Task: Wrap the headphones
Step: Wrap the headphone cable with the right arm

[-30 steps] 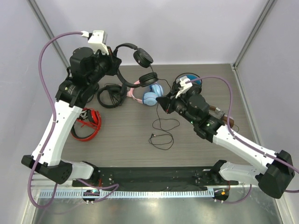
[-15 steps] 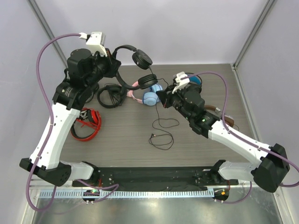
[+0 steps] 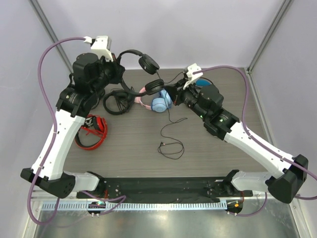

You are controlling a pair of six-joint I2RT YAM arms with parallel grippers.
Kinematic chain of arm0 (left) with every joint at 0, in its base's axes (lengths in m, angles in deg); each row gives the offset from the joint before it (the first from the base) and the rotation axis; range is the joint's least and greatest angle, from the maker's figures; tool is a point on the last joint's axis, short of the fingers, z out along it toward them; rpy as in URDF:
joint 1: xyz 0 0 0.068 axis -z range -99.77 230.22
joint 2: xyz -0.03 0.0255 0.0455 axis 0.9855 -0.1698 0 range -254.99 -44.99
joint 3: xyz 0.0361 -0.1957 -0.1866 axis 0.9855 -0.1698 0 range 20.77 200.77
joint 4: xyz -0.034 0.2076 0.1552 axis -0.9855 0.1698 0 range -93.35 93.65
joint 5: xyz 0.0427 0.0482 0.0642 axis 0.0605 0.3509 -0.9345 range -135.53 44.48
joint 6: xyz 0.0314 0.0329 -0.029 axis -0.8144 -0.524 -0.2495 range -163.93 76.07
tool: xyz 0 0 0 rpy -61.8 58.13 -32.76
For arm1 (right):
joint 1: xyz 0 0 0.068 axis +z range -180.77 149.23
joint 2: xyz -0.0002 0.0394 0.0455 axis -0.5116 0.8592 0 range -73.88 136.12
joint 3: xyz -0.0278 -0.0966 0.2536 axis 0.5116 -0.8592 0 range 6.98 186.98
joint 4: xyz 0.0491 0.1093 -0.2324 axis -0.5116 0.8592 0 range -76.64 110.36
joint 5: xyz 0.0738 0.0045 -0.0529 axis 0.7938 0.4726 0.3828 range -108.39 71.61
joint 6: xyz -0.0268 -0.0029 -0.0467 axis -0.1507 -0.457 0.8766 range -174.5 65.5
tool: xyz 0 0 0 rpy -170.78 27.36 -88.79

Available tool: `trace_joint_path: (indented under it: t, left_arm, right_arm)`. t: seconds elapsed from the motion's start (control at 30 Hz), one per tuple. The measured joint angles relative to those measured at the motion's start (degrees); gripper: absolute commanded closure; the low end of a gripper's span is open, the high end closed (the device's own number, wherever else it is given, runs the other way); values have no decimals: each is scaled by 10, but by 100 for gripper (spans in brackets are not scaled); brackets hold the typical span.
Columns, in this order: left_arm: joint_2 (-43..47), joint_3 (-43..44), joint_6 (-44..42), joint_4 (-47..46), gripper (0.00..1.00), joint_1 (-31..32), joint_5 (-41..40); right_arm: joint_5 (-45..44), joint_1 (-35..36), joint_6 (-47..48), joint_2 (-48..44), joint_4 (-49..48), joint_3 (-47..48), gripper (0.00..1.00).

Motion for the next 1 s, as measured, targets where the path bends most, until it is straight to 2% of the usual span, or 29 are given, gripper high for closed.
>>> trace_joint_path:
  t: [0.17, 0.4, 0.5, 0.67, 1.0]
  left_arm:
    - [-3, -3, -9, 0, 100, 0, -52]
    - [-29, -4, -2, -2, 100, 0, -89]
    - [-48, 2, 3, -1, 100, 0, -96]
    - [-66, 28, 8, -1, 100, 0, -96]
    - [-64, 61, 36, 0, 100, -2, -58]
  right_arm:
    - [64, 21, -21, -12, 31, 39, 99]
    - [105, 166, -29, 11, 38, 94, 99]
    - [118, 202, -40, 35, 38, 93, 99]
    - [118, 228, -59, 73, 38, 64, 99]
    - [99, 230, -79, 76, 3, -5, 99]
